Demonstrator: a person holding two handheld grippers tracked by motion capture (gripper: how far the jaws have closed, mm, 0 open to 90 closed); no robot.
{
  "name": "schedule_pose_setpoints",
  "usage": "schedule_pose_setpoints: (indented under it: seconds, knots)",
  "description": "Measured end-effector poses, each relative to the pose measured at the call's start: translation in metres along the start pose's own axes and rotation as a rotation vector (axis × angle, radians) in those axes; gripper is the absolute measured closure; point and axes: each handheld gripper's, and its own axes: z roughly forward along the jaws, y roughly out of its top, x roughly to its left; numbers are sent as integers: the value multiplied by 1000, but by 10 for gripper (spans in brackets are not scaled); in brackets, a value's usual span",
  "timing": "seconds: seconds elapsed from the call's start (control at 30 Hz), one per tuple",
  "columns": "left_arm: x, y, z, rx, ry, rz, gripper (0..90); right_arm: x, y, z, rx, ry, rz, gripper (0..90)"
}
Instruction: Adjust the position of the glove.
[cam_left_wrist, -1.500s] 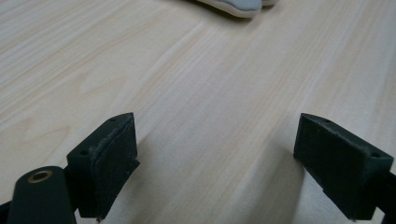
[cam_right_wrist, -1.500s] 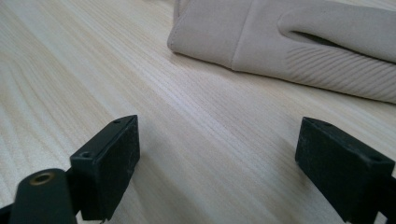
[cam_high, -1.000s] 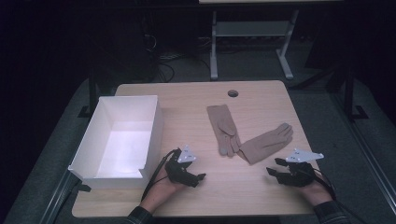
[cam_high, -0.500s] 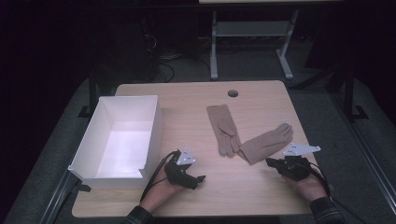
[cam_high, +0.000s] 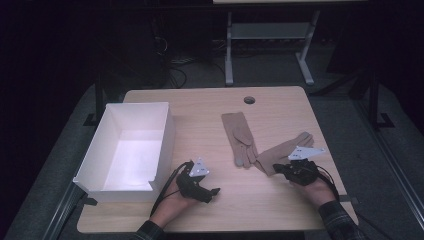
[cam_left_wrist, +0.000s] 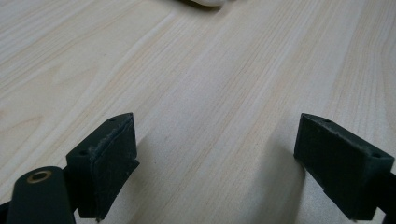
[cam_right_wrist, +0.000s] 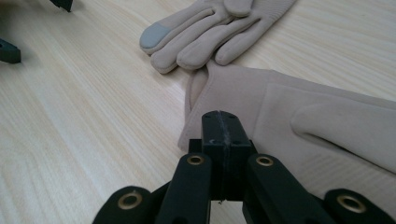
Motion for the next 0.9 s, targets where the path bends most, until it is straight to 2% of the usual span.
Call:
schedule_pose_setpoints:
  seconds: [0.17, 0.23, 0.33, 0.5, 0.73, 0.83, 0.9]
  knots:
    - [0, 0, 0, 0, -1, -6, 123, 0, 5, 6, 10, -6, -6, 900]
    - [0, 0, 0, 0, -2, -6, 123, 0, 8, 10, 7, -1, 9, 900]
    - [0, 0, 0, 1, -2, -7, 123, -1, 10, 16, 4, 15, 5, 900]
    - [0, 0, 0, 3, -1, -6, 123, 1, 8, 26, 67, 8, 2, 900]
    - [0, 0, 0, 2, -2, -7, 123, 0, 4, 22, 76, 12, -6, 900]
    - [0, 0, 0, 2, 1, 2, 123, 0, 1, 17, 81, 13, -1, 900]
    - [0, 0, 0, 3, 0, -6, 123, -1, -3, 13, 83, 18, 8, 900]
